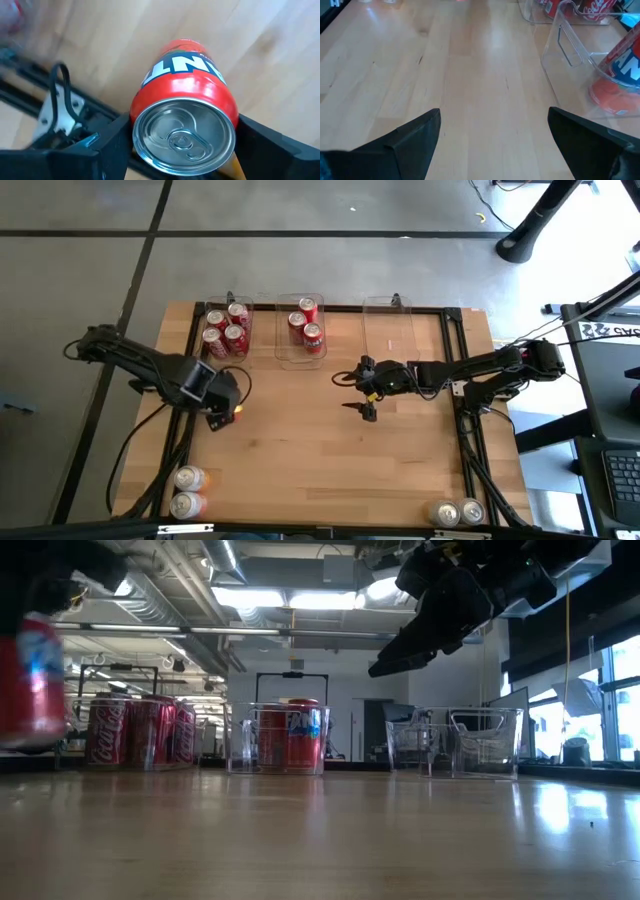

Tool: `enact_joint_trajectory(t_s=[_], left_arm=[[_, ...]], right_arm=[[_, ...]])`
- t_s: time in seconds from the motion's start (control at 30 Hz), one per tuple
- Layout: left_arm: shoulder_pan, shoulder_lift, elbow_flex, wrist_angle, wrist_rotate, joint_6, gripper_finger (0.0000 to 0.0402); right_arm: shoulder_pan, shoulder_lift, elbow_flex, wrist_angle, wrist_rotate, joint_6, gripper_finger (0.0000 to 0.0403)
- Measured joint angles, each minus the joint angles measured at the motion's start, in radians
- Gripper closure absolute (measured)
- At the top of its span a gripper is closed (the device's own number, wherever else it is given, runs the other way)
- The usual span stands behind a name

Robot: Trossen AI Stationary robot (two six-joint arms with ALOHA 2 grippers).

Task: Sort soda cans
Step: Put the orange soda can into the middle transparent bin

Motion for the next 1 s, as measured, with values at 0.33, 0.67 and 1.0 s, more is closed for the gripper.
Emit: enact_joint_trajectory(t_s=[0.33, 0.67, 1.0], left_arm=[[0.166, 0.043, 0.352, -0.017, -0.154, 0.239, 0.0122], [0.421, 0.259, 0.581, -0.018, -0.212, 0.632, 0.0122], [0.632, 0.461, 0.657, 0.065, -0.237, 0.954, 0.0122]], right_arm=[[0.000, 0.000, 0.000, 0.000, 0.000, 0.003, 0.0038], [0.000, -0.001, 0.001, -0.037, 0.027, 0.003, 0.0038], [0.000, -0.001, 0.001, -0.037, 0.029, 0.003, 0.0038]])
